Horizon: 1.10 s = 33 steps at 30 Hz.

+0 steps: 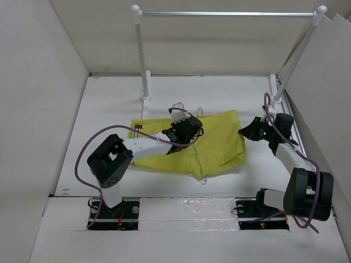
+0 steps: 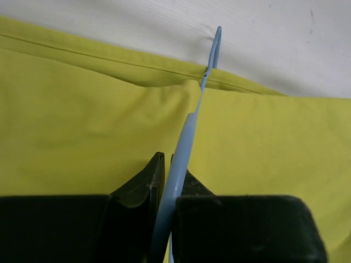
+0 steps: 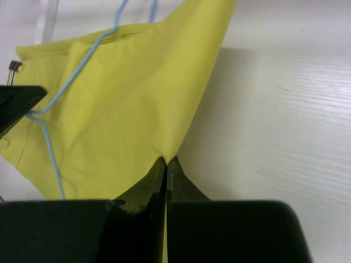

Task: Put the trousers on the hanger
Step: Place the trousers on the hanger, then place the hanger at the clothesline.

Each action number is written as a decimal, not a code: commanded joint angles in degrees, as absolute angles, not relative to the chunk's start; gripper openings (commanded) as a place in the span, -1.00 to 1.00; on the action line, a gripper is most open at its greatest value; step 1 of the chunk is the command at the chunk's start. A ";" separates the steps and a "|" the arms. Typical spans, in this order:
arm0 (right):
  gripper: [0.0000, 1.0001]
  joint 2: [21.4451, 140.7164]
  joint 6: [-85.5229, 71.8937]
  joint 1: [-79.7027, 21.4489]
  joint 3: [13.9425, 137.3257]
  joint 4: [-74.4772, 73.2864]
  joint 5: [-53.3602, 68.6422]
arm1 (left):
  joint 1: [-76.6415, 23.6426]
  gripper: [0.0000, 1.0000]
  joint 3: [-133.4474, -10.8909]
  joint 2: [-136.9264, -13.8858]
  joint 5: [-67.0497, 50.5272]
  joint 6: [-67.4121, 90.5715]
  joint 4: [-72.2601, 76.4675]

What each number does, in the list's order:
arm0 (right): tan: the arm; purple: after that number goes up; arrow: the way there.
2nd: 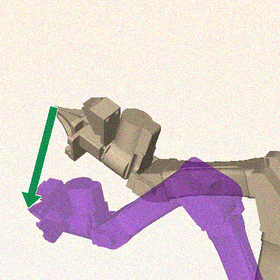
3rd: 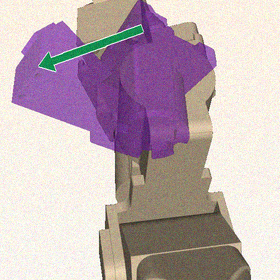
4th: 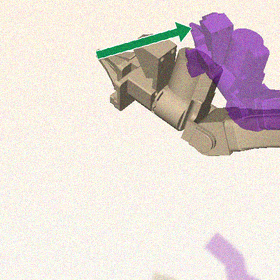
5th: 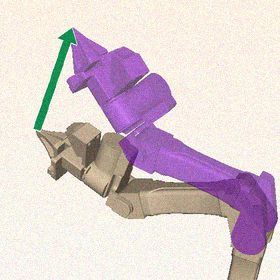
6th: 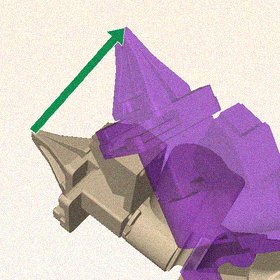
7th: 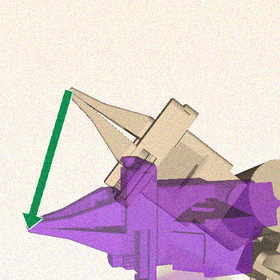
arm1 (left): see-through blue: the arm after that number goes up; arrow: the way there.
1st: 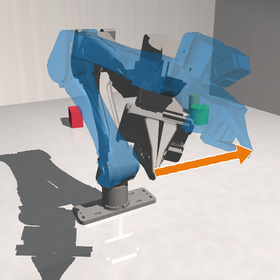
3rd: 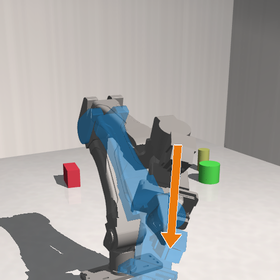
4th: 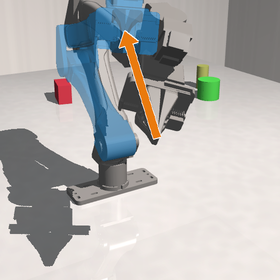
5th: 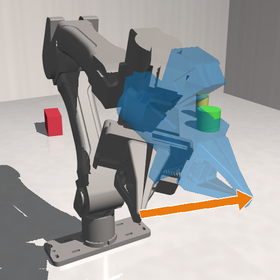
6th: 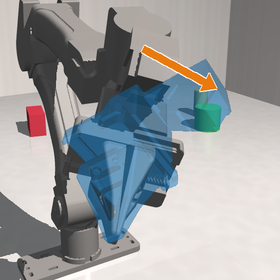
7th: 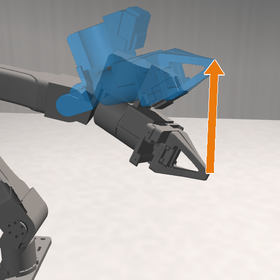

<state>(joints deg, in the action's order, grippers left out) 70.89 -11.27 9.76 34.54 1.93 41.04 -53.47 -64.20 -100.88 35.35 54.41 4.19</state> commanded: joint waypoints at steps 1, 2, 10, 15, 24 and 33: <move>-1.00 70.31 -9.40 14.14 37.09 0.79 41.40 | -50.99 -1.00 -59.43 -96.70 39.29 49.22 -4.92; -1.00 70.75 -10.54 14.15 36.92 1.57 41.31 | -50.98 -1.00 -58.81 -95.81 39.03 48.61 -4.49; -1.00 76.72 -14.06 15.47 38.76 7.47 40.52 | -50.98 -1.00 -58.62 -93.43 38.58 43.51 -5.19; -1.00 79.19 -13.10 13.54 39.46 7.73 37.89 | -53.17 -1.00 -60.64 -93.43 37.97 42.02 -5.19; -1.00 83.23 -10.55 11.69 41.48 6.07 32.35 | -53.70 -1.00 -71.36 -94.13 37.44 39.55 -9.83; 0.44 68.33 -5.36 -1.30 53.60 -11.94 24.80 | -54.23 -1.00 -81.03 -91.68 34.28 38.60 -12.75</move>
